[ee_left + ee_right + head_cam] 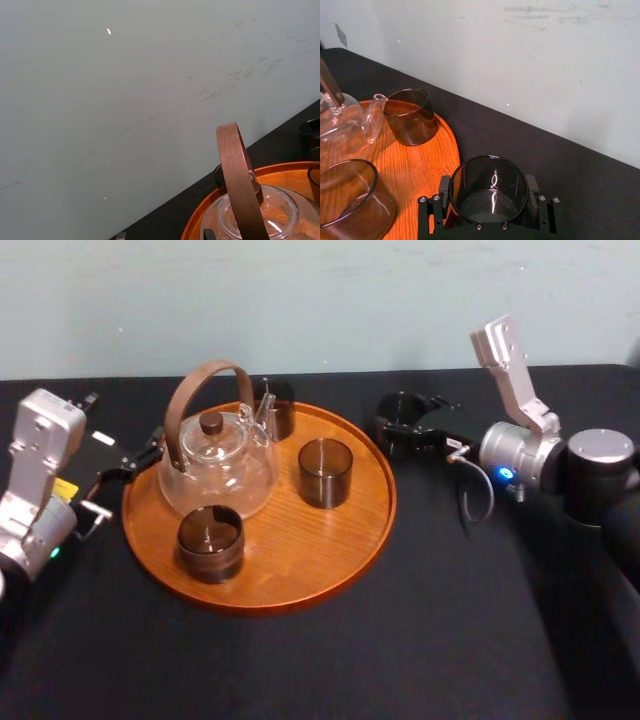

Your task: Pick up the glass from the table and place it on the tray.

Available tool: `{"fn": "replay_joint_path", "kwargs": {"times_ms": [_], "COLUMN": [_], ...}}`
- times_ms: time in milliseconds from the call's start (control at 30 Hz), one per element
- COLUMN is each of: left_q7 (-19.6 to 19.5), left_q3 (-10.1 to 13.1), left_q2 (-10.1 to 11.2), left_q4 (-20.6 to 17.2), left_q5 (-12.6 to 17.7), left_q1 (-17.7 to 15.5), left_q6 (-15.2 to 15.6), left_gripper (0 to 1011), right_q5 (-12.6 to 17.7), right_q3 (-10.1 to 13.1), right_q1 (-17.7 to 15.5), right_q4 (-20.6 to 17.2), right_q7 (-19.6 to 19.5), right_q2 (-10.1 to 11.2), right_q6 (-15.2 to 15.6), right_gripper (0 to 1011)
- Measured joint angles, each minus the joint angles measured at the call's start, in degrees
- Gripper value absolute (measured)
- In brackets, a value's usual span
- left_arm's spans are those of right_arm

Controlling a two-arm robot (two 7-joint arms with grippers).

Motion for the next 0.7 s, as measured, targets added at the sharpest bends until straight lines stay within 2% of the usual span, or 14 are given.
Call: {"fn": "replay_joint_path", "kwargs": {"times_ms": [100,233,333,367,467,700], "left_q7": [0.0,0.0,0.0,0.0,0.0,0.0], "left_q3": [0.0,0.0,0.0,0.0,0.0,0.0], "left_q2": [0.0,0.0,0.0,0.0,0.0,0.0], "left_q4": [0.0,0.0,0.0,0.0,0.0,0.0], "left_q5": [0.0,0.0,0.0,0.0,0.0,0.0], "left_q1": [0.0,0.0,0.0,0.0,0.0,0.0], "left_q6": [0.0,0.0,0.0,0.0,0.0,0.0], "left_gripper": [1001,1001,1001,1001,1001,1001], "right_q5": [0.5,0.9,1.8,1.8,2.7,3.8], "right_q3": [0.4,0.6,0.8,0.8,1.1,1.1], "right_q1": [-2.6,-4.9,-7.8,-7.8,-10.5,-14.2], "right_q4": [-5.2,-9.9,-15.3,-15.3,-20.3,-26.6], "right_q7": [0.0,0.0,0.0,0.0,0.1,0.3], "right_q2": [1.7,3.3,5.5,5.5,7.9,11.3], "right_q6": [1.4,2.6,3.8,3.8,4.8,6.1], "right_gripper": [905,905,905,905,905,905]}}
